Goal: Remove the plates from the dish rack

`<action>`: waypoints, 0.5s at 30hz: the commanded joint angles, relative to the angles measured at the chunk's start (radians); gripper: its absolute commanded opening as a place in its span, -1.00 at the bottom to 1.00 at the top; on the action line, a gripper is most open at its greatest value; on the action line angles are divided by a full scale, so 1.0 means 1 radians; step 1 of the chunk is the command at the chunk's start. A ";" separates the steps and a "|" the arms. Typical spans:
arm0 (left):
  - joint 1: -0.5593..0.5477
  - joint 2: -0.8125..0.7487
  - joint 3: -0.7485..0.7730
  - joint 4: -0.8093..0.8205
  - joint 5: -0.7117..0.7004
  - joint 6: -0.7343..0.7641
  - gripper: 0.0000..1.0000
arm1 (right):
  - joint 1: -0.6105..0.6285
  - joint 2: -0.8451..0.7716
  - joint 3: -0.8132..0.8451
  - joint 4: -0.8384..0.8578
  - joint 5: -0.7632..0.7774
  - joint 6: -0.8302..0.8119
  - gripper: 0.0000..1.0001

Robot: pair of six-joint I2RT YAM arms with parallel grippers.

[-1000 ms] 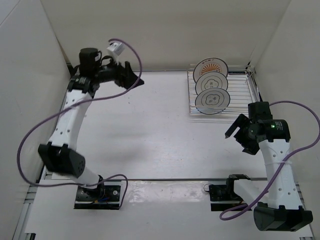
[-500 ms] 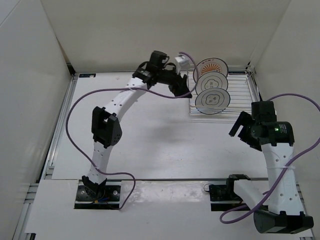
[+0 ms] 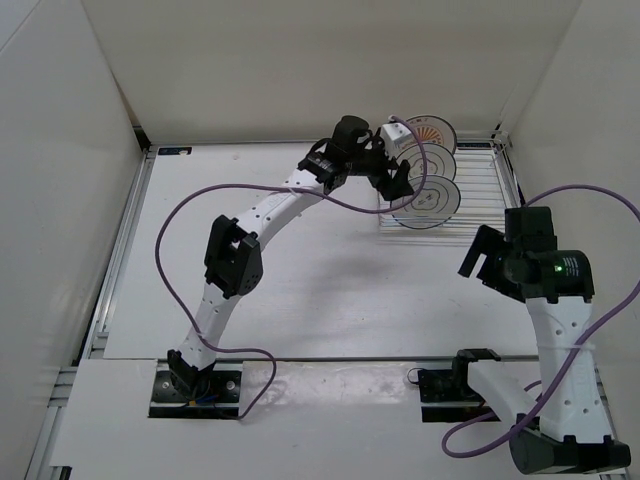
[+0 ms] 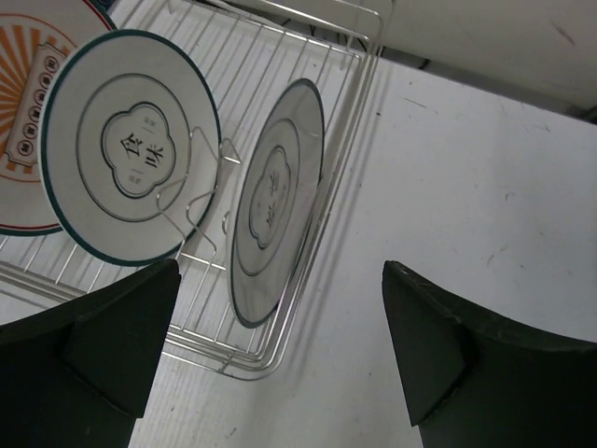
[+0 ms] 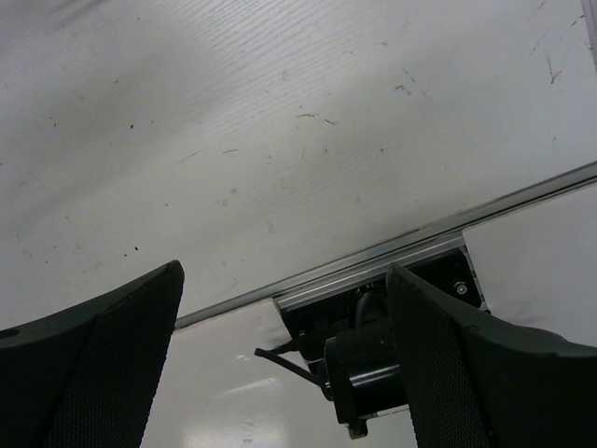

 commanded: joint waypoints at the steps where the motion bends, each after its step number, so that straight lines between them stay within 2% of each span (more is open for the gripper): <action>1: -0.001 -0.010 -0.007 0.159 -0.024 -0.072 1.00 | 0.002 -0.019 0.048 -0.052 0.027 -0.016 0.81; 5: 0.008 0.027 0.032 0.198 0.043 -0.114 0.98 | -0.001 -0.025 0.041 -0.067 0.011 -0.018 0.81; 11: 0.010 0.020 -0.063 0.241 0.097 -0.121 0.95 | -0.001 -0.025 0.039 -0.089 -0.022 -0.007 0.81; 15: 0.014 0.046 -0.067 0.273 0.142 -0.114 0.95 | -0.001 -0.027 0.050 -0.112 -0.049 0.004 0.81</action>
